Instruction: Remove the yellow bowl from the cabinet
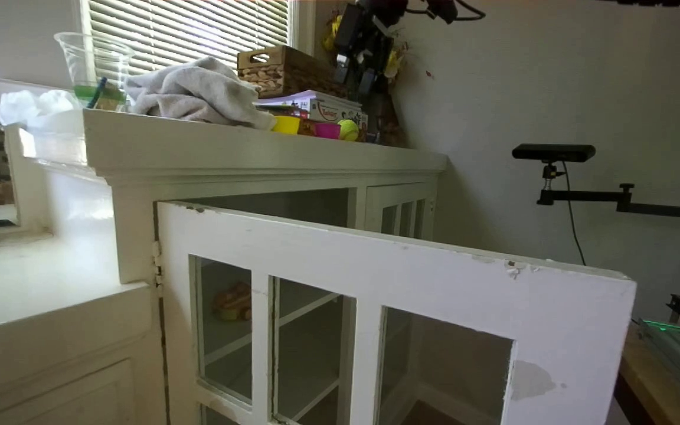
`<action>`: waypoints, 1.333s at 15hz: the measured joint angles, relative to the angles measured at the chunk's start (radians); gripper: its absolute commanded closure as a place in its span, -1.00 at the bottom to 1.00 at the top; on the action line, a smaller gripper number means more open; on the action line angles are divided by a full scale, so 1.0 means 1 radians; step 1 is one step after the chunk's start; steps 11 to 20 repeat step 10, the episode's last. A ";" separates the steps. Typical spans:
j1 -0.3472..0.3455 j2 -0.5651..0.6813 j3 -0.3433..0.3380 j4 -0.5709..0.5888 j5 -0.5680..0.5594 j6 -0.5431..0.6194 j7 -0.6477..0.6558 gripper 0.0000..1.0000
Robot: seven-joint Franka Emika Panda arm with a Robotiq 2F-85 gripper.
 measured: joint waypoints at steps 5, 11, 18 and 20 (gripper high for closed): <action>0.000 -0.014 -0.008 0.000 0.000 -0.068 0.000 -1.00; 0.000 -0.014 -0.008 0.000 0.000 -0.069 0.000 -1.00; 0.000 -0.014 -0.008 0.000 0.000 -0.069 0.000 -1.00; 0.000 -0.014 -0.008 0.000 0.000 -0.069 0.000 -1.00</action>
